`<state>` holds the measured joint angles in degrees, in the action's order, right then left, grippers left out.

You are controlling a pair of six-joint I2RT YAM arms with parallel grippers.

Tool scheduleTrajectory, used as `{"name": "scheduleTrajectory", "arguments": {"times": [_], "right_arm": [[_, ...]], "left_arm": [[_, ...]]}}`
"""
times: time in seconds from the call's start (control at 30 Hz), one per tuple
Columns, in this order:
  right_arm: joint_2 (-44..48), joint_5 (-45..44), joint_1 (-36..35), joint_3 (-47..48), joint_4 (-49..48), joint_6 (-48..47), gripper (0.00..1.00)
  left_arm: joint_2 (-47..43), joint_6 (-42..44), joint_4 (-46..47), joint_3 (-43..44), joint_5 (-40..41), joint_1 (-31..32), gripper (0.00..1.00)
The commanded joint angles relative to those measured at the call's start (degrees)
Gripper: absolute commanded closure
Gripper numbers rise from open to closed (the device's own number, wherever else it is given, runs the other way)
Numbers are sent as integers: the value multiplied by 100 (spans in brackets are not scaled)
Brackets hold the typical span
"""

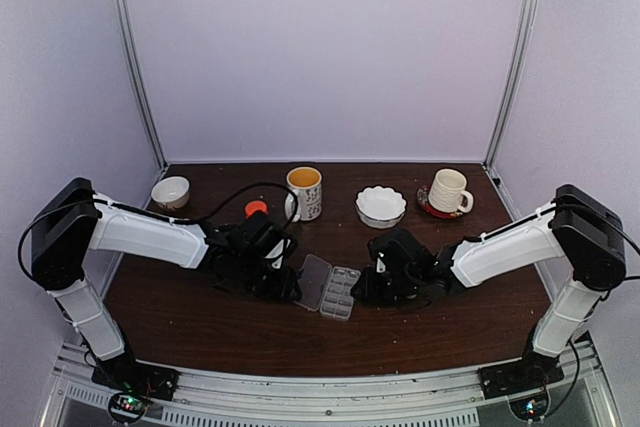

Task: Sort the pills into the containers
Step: Adjust the pill container at the center of the board.

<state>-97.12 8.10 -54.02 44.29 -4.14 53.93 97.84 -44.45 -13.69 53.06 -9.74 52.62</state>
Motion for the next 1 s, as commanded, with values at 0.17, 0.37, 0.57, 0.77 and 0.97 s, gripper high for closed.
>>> {"name": "scheduleTrajectory", "arguments": {"times": [0.17, 0.37, 0.57, 0.77, 0.97], "right_arm": [[-164, -193, -12, 188, 372, -223, 79], [-210, -179, -12, 321, 606, -327, 80], [-192, -234, -22, 417, 773, -416, 80], [-185, -265, -21, 479, 866, -461, 80], [-185, -276, -30, 517, 902, -484, 80]], "left_arm": [[56, 104, -166, -15, 274, -130, 63], [500, 261, -430, 254, 325, -161, 63], [689, 403, -705, 515, 449, -98, 63], [930, 549, -1525, 1181, 1235, 201, 63], [1130, 569, -2315, 1675, 1980, 410, 63]]}}
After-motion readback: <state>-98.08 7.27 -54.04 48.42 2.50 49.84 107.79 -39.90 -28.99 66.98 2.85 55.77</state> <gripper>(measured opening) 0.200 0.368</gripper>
